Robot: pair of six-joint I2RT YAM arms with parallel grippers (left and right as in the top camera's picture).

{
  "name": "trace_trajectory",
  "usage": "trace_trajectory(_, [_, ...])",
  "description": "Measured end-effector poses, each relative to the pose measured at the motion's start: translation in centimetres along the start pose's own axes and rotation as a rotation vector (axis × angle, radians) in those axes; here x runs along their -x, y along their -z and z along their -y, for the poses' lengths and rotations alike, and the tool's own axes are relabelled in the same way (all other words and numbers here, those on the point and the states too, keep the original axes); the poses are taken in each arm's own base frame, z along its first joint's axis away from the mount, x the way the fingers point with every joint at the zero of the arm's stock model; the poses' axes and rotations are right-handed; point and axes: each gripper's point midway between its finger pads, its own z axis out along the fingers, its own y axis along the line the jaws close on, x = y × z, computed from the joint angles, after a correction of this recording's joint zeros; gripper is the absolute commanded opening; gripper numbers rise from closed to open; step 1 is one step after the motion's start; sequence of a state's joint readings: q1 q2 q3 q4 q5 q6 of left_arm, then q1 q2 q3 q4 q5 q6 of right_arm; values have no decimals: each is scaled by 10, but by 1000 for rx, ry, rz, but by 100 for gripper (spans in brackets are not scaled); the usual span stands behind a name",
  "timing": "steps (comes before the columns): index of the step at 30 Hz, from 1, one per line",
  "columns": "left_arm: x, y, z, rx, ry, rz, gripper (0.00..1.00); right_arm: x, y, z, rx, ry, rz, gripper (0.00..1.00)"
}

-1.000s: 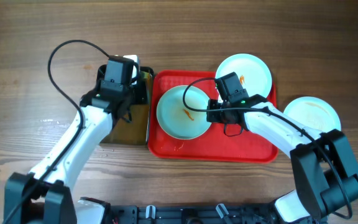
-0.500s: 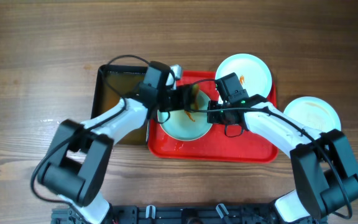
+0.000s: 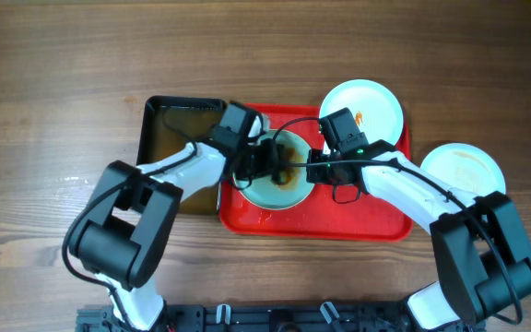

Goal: Clean dirty plates on tray and stack at the side
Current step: 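Scrub the held plate with the sponge using the left gripper, then return the sponge to the black tray with the left gripper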

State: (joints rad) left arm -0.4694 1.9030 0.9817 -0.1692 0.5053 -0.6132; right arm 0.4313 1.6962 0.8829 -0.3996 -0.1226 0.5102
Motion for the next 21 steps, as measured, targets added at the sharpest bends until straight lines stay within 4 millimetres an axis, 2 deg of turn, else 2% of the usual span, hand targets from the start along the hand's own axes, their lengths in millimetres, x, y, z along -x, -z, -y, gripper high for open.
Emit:
trace_trajectory(4, [26, 25, -25, 61, 25, 88, 4, 0, 0, 0, 0, 0, 0, 5])
trace_trajectory(5, [26, 32, -27, 71, 21, 92, 4, 0, 0, 0, 0, 0, 0, 5])
trace_trajectory(7, [25, 55, -18, 75, -24, 117, 4, -1, 0, 1, -3, -1, -5, 5])
trace_trajectory(10, [28, 113, 18, 45, -166, 231, 4, -2, 0, 1, -4, -1, -6, 5])
trace_trajectory(11, [28, 129, 17, 73, -183, 264, 4, -2, 0, 1, -4, -1, -6, 5])
trace_trajectory(12, [34, 151, 8, 138, -186, 329, 4, -2, 0, 1, -4, -1, -6, 5])
trace_trajectory(14, [41, 166, -21, 269, -174, 369, 4, -2, 0, 1, -4, -1, -6, 5])
trace_trajectory(15, [45, 173, -46, 371, -164, 377, 4, -2, 0, 1, -4, -1, -6, 4])
trace_trajectory(16, [49, 176, -62, 431, -163, 374, 4, -2, 0, 1, -4, -1, -6, 5])
trace_trajectory(18, [50, 167, -92, 520, -159, 320, 4, -2, 0, 1, -4, -1, -6, 5])
trace_trajectory(19, [46, 150, -115, 571, -145, 248, 4, -2, 0, 1, -4, -1, -6, 5])
trace_trajectory(20, [43, 143, -122, 583, -141, 221, 5, -2, 0, 1, -4, -1, -6, 5])
trace_trajectory(21, [39, 133, -133, 602, -134, 180, 21, -2, 0, 1, -4, -1, -7, 5])
